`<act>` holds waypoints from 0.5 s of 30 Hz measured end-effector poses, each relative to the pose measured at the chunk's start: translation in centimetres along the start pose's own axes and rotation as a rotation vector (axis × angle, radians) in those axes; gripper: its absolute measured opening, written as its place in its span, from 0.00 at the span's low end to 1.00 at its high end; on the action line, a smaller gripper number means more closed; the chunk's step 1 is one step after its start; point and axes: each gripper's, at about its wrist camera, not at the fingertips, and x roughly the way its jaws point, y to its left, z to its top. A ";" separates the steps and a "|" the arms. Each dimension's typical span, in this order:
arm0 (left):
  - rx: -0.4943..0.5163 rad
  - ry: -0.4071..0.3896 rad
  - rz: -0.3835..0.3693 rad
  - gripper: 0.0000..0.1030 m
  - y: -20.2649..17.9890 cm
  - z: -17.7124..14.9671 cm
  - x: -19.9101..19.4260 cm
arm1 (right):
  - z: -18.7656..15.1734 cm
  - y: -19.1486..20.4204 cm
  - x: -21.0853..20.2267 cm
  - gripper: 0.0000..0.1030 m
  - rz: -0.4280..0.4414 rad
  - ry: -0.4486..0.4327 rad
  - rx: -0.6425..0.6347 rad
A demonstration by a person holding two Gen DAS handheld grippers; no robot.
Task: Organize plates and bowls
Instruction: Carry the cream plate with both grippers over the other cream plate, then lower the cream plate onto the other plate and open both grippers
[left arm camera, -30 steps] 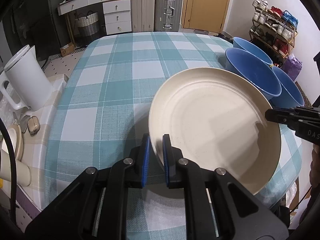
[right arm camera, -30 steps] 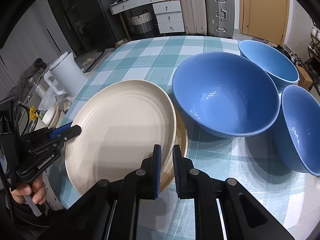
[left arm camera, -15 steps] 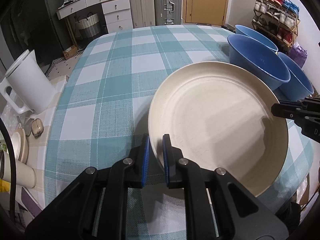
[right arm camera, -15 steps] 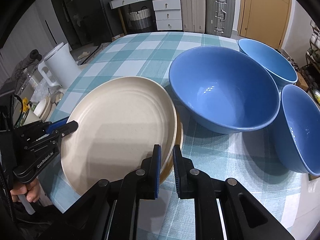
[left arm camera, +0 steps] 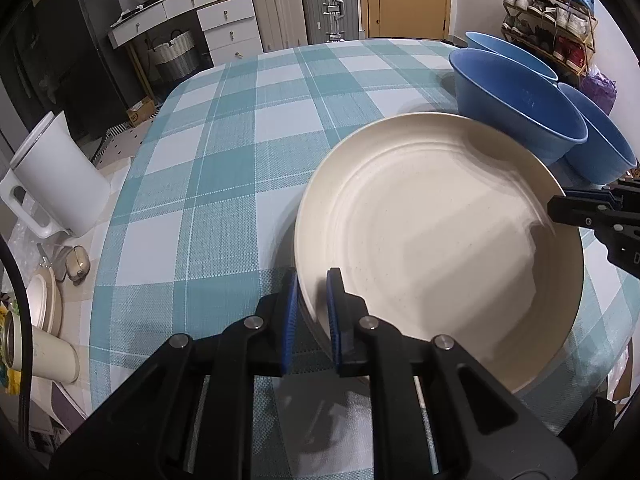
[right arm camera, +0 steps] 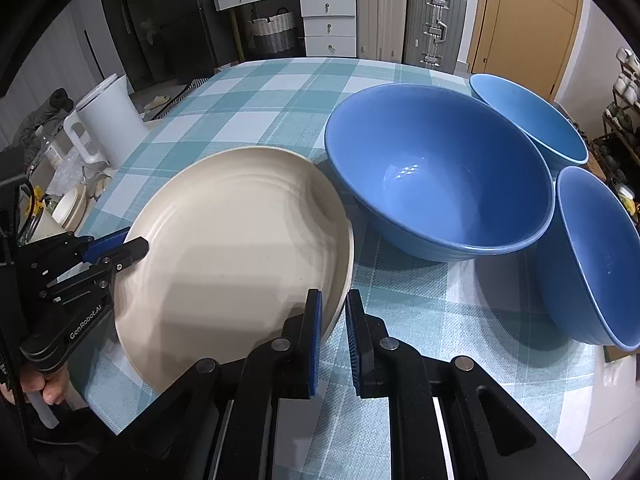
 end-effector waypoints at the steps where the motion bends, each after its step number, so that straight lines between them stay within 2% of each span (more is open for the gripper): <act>1: 0.004 -0.001 0.004 0.10 -0.1 0.0 0.0 | 0.0 0.1 0.1 0.12 -0.002 0.002 -0.003; 10: 0.039 -0.005 0.037 0.12 -0.5 -0.1 0.4 | -0.1 0.2 0.5 0.12 -0.019 -0.001 -0.015; 15: 0.037 -0.006 0.029 0.13 -0.4 -0.1 0.4 | -0.3 0.4 0.5 0.13 -0.027 -0.007 -0.024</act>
